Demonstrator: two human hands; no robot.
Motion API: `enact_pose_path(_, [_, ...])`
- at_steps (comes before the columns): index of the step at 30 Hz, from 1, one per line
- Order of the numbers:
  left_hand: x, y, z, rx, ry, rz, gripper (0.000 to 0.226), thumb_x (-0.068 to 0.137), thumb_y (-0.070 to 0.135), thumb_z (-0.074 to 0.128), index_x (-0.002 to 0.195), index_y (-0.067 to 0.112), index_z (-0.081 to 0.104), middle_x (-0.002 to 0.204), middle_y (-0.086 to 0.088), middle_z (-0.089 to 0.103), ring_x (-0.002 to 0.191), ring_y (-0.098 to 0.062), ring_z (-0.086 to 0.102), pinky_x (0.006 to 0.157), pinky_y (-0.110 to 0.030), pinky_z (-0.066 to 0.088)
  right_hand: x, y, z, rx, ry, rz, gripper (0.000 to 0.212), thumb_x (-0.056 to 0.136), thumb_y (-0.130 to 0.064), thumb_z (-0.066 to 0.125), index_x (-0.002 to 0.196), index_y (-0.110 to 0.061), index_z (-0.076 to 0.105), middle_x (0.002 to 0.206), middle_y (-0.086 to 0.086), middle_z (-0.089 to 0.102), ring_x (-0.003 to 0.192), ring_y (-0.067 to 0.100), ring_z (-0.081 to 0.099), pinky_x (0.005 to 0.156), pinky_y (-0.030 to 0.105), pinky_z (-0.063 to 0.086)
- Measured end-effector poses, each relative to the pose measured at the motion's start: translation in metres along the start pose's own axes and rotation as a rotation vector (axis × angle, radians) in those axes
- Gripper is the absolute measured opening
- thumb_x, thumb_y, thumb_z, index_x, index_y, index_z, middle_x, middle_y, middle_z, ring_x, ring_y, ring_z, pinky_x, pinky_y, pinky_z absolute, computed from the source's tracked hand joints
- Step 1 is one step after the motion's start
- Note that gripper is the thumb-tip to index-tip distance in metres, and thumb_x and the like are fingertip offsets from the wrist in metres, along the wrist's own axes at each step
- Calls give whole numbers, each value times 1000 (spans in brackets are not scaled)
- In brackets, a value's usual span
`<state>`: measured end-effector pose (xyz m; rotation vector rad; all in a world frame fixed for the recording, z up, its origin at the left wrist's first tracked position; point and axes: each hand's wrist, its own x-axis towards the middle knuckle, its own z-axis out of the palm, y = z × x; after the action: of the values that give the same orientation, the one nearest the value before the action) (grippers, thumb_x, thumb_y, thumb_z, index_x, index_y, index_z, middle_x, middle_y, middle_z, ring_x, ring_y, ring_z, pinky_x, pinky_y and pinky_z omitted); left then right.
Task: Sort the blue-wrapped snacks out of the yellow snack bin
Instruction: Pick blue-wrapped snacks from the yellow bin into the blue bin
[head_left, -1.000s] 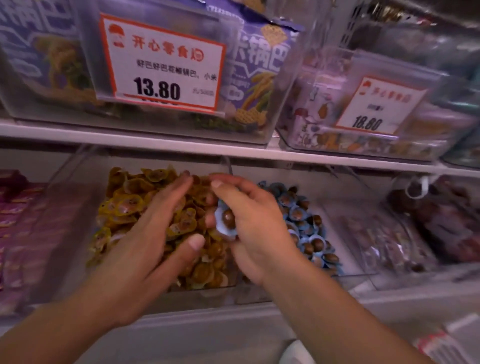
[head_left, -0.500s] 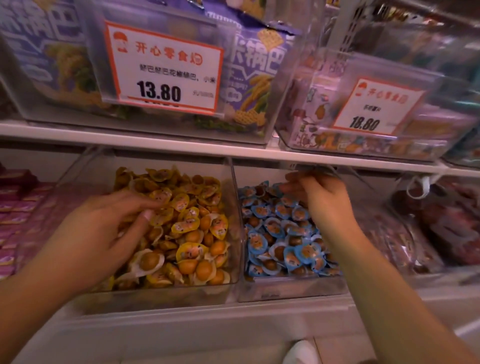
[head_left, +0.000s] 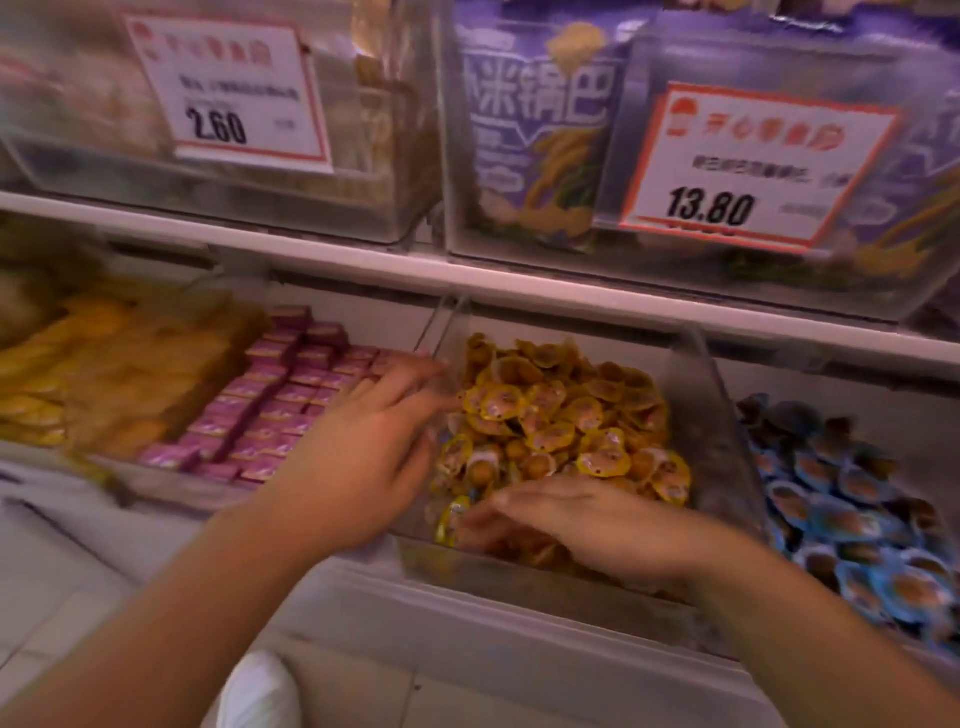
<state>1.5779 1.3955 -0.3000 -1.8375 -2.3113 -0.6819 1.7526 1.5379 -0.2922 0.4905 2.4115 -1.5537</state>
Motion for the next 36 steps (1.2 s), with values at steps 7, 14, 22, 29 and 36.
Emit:
enact_pose_path(7, [-7, -9, 1, -7, 16, 45, 39, 91, 28, 40, 121, 26, 65, 153, 2, 41, 143, -21, 36, 102, -49, 43, 34, 20, -9, -663, 181, 104, 35, 100, -28, 45, 131, -26, 60, 136, 1, 59, 124, 18, 52, 103, 31, 43])
enact_pose_path(14, [-7, -9, 4, -56, 12, 27, 43, 91, 31, 33, 120, 27, 64, 155, 3, 37, 148, -17, 23, 104, -51, 42, 43, 20, -10, -657, 118, 70, 56, 89, -20, 55, 144, -29, 48, 145, -6, 47, 131, 11, 46, 109, 29, 39])
enact_pose_path(22, [-8, -7, 5, -78, 19, 16, 34, 94, 24, 41, 117, 26, 65, 156, 4, 36, 150, -15, 17, 106, -50, 41, 46, 22, -9, -841, 40, 137, 58, 73, -64, 65, 123, -37, 58, 124, -9, 55, 115, 13, 52, 97, 35, 49])
enact_pose_path(29, [-8, -5, 5, -71, 29, 11, 36, 92, 26, 39, 116, 25, 66, 155, 4, 36, 149, -15, 20, 105, -50, 42, 48, 28, -8, -981, 32, 132, 54, 71, -77, 52, 107, -37, 57, 105, -4, 61, 98, 19, 57, 80, 37, 52])
enact_pose_path(36, [-6, -7, 7, -55, 42, 23, 42, 90, 27, 34, 118, 28, 65, 153, 3, 38, 148, -17, 21, 108, -48, 40, 42, 27, -12, -795, -45, 53, 45, 81, -76, 50, 105, -39, 57, 104, -14, 66, 98, 10, 62, 87, 36, 52])
